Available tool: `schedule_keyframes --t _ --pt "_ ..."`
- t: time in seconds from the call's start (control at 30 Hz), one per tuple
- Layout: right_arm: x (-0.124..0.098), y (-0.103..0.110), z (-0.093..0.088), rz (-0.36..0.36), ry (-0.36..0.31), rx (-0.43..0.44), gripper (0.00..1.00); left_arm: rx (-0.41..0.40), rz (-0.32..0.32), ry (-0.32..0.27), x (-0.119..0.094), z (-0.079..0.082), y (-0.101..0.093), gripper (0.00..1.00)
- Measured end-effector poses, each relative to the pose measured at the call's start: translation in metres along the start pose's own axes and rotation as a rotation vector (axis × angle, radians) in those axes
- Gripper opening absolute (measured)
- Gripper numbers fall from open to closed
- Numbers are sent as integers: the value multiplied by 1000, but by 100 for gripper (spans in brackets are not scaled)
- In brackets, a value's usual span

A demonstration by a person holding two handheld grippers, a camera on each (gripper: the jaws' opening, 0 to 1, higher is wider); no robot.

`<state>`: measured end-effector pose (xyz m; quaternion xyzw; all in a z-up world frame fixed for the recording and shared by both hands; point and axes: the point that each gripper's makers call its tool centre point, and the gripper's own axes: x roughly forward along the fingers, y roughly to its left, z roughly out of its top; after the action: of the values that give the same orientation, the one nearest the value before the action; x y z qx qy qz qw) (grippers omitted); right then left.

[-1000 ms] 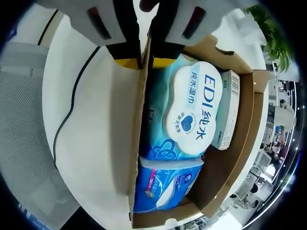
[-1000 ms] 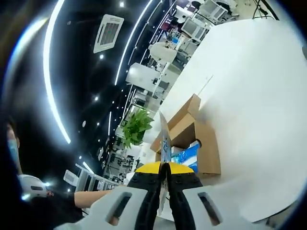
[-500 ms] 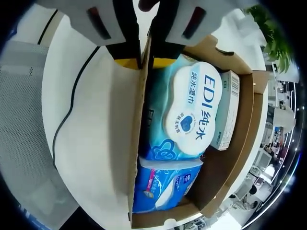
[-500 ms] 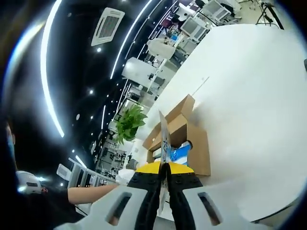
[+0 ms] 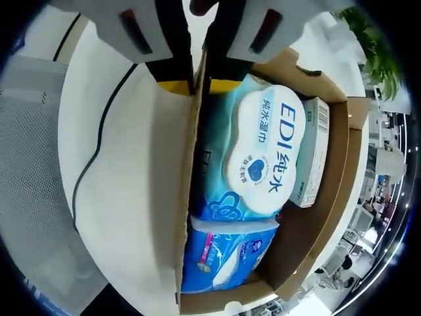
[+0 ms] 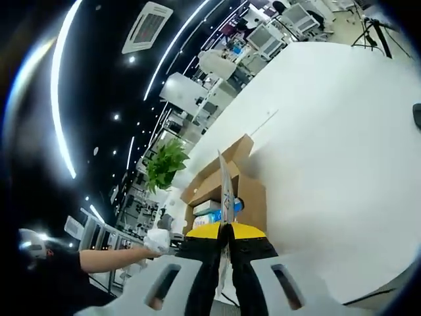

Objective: Operate the shoe box by opening the lid, removing the specified soft item, and placing it in the target area until the item is outside and the box remains undamaged.

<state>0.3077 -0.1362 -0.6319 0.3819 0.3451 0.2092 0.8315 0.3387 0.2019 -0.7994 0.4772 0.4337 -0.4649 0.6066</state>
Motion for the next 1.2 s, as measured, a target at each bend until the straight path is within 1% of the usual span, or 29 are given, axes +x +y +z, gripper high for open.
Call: schedule_keyframes --t 0.13,0.23,0.37,0.4,0.43,0.47,0.53,0.57,0.67,1.0,1.13,1.2 --pt "0 -7 4 -8 6 1 0 2 -2 -1 0 0 0 6" --pt "1 -11 5 -31 27 -21 0 1 -6 1 0 0 0 6" --pt "5 -16 4 -34 60 -26 0 0 -6 2 0 1 0 6" --pt "5 -18 2 -41 73 -33 0 -1 -7 2 0 1 0 6" --pt "4 -25 2 -54 80 -35 0 -3 -7 1 0 0 0 6" --pt "3 -28 3 -59 74 -35 0 -4 -4 1 0 0 0 6" --pt "3 -30 1 -57 74 -37 0 -6 1 0 0 1 0 6" --pt "3 -30 -1 -52 76 -24 0 -5 1 -1 0 1 0 6" --pt "4 -30 -1 -52 73 -18 0 -8 -7 4 -1 1 -1 6" --pt "10 -31 -4 -69 96 -34 0 -9 -7 5 0 1 -1 6" --pt "11 -33 -2 -77 100 -43 0 -9 -1 3 1 1 -1 6" --pt "11 -36 2 -78 98 -41 0 -10 -2 2 0 1 -1 6"
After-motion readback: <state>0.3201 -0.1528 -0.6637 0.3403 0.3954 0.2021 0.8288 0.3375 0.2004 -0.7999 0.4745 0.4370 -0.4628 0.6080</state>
